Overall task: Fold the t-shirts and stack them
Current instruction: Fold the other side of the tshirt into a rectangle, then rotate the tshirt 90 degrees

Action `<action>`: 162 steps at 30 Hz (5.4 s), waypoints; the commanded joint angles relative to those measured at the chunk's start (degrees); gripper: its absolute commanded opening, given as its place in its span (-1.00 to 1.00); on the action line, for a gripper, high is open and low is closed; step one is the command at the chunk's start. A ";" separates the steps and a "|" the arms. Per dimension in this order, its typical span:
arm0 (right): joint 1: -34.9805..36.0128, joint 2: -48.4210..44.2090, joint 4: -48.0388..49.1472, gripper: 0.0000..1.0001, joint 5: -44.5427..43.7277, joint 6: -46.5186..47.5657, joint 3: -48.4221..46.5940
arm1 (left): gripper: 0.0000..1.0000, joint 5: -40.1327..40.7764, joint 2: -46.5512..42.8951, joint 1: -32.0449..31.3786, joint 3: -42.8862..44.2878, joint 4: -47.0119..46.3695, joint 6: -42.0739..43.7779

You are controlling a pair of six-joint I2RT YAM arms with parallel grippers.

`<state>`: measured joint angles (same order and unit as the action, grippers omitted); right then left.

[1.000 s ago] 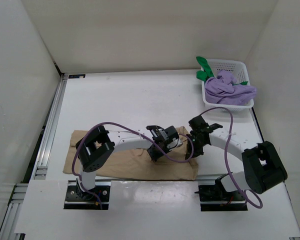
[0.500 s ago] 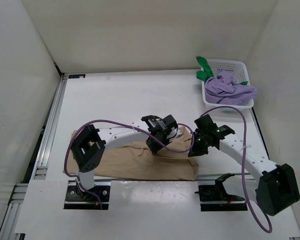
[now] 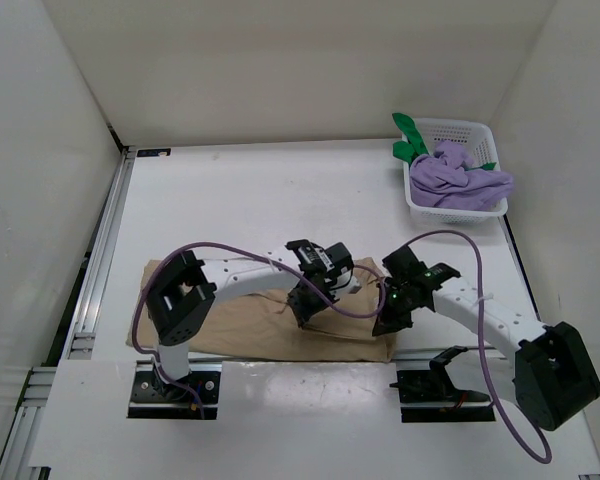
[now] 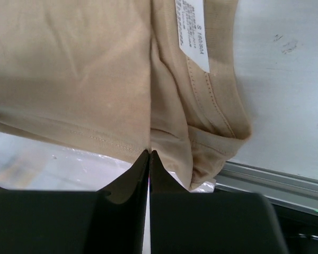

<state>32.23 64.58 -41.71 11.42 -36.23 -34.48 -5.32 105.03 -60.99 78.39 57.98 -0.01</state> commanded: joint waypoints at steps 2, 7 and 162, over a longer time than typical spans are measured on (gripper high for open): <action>0.20 0.81 0.67 -1.00 0.62 -0.60 1.61 | -0.79 -0.65 1.39 -0.09 -2.28 -1.02 0.01; 0.20 2.92 1.20 -0.45 -1.22 -1.83 1.61 | -0.29 1.54 2.54 -0.09 -2.80 -2.52 0.01; 32.91 43.21 29.85 -1.00 -4.99 -61.78 -23.92 | 0.83 6.30 -50.46 90.79 -17.75 7.33 0.01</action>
<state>67.09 113.32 -6.09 9.61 -101.06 -64.97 4.78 54.00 29.52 58.54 66.78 0.01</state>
